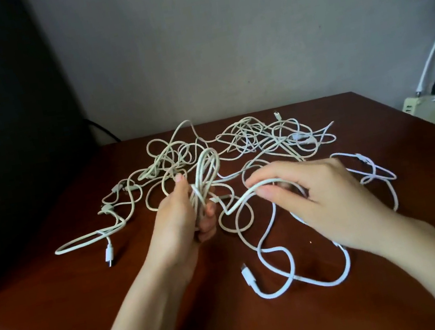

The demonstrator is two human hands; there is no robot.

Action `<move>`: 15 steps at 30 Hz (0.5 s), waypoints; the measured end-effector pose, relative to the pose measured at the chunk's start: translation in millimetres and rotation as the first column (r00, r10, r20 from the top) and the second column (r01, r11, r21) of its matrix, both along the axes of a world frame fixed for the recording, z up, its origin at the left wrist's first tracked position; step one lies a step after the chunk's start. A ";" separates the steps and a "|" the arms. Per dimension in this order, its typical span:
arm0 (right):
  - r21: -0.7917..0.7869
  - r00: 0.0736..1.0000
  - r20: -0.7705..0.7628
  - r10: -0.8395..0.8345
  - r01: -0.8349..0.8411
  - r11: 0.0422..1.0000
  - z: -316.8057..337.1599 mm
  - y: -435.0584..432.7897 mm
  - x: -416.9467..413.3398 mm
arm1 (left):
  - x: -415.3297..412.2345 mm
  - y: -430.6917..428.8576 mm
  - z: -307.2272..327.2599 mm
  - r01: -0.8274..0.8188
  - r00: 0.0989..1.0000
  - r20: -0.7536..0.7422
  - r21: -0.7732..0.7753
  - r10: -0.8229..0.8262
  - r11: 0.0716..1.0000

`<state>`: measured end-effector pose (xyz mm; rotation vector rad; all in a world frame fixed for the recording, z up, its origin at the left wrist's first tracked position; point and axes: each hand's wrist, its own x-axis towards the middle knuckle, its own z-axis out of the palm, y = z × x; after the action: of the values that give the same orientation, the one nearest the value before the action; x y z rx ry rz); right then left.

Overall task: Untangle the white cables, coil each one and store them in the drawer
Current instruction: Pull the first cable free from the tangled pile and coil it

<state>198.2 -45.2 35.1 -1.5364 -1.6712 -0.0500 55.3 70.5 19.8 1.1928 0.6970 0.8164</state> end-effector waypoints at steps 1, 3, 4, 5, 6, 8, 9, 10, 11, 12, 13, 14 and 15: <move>0.017 1.000 0.018 0.011 -0.011 1.000 -1.7 0.6 -2.7 | 0.5 0.1 0.2 0.035 0.999 -0.010 -0.014 -0.035 0.999; 0.024 0.999 0.038 0.033 -0.034 0.999 -3.6 0.8 -7.5 | 0.4 0.6 1.0 0.103 0.994 -0.024 -0.048 -0.104 0.994; 0.022 0.998 0.056 0.037 -0.039 0.999 -3.9 0.8 -9.5 | -0.1 0.7 1.4 0.131 0.991 -0.024 -0.063 -0.133 0.989; 0.018 0.997 0.073 0.038 -0.040 0.999 -3.5 0.4 -11.4 | -0.5 0.8 1.5 0.153 0.988 -0.015 -0.074 -0.154 0.986; 0.017 0.996 0.083 0.036 -0.038 0.999 -3.3 0.0 -12.7 | -0.8 0.5 1.4 0.171 0.985 -0.004 -0.079 -0.172 0.982; 0.030 0.993 0.114 0.016 -0.020 0.999 -2.6 -0.2 -13.7 | -0.7 -1.2 2.3 0.195 0.981 0.023 -0.094 -0.194 0.976; 0.037 0.992 0.130 -0.001 -0.004 0.999 -2.7 0.6 -13.8 | -0.3 -2.0 3.0 0.198 0.980 0.041 -0.110 -0.195 0.974; 0.047 0.991 0.136 -0.013 0.007 0.999 -3.8 1.3 -13.0 | 0.1 -2.9 3.8 0.197 0.980 0.059 -0.127 -0.191 0.972; 0.049 0.991 0.135 -0.021 0.015 0.999 -4.7 1.9 -12.1 | 0.3 -3.4 4.7 0.191 0.981 0.071 -0.140 -0.183 0.971; 0.054 0.991 0.133 -0.027 0.020 0.998 -5.6 2.4 -11.3 | 0.3 -3.6 5.7 0.182 0.982 0.077 -0.147 -0.172 0.972; 0.058 0.990 0.134 -0.037 0.030 0.998 -6.0 2.4 -11.3 | -0.3 -3.8 6.6 0.169 0.984 0.076 -0.147 -0.160 0.975; 0.065 0.989 0.136 -0.048 0.040 0.997 -6.5 2.0 -10.9 | -1.1 -3.8 7.2 0.156 0.987 0.067 -0.137 -0.148 0.978; 0.080 0.987 0.146 -0.066 0.054 0.995 -6.5 1.4 -10.1 | -1.7 -3.5 7.6 0.144 0.989 0.055 -0.124 -0.139 0.982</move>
<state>188.1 -43.7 28.5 -1.5578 -1.7178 -0.2624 53.6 67.0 27.4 1.0918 0.6100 0.6687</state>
